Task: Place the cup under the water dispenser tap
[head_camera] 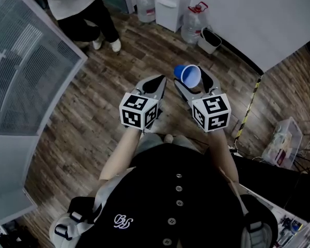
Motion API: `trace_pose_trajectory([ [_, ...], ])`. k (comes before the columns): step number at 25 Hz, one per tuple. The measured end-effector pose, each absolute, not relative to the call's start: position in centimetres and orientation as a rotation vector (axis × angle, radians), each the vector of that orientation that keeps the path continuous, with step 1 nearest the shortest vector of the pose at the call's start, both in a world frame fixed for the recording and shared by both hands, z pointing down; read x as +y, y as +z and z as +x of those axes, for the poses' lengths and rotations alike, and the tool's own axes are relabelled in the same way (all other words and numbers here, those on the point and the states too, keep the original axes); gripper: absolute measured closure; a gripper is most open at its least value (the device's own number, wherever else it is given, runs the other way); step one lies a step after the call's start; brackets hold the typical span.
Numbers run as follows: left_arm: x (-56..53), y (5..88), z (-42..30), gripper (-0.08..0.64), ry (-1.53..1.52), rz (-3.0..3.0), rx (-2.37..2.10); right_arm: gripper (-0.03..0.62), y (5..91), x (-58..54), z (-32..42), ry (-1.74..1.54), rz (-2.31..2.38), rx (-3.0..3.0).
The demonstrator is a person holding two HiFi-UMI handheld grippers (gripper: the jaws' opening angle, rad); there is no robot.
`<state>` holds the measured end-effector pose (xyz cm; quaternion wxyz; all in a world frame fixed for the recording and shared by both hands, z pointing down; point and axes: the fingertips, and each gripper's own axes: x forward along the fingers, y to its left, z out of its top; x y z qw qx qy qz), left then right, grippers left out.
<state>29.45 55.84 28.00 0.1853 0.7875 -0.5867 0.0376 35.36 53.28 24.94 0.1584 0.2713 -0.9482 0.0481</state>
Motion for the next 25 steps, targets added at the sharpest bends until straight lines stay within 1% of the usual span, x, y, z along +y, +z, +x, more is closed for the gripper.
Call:
trace_pose_trajectory([
  [7, 56.4, 28.9, 31.1, 0.561, 0.090, 2.187, -1.665, 0.225, 25.8, 53.3, 36.8, 0.143, 0.754, -2.706],
  [12, 56.1, 29.9, 30.9, 0.561, 0.092, 2.158, -1.670, 0.225, 26.7, 53.1, 36.9, 0.157, 0.728, -2.699],
  [19, 53.0, 30.1, 28.9, 0.561, 0.098, 2.146, -1.678, 0.225, 27.1, 50.5, 35.2, 0.165, 0.711, -2.693],
  [25, 47.7, 30.9, 25.6, 0.561, 0.079, 2.170, -1.647, 0.225, 28.0, 45.1, 32.1, 0.170, 0.763, -2.681],
])
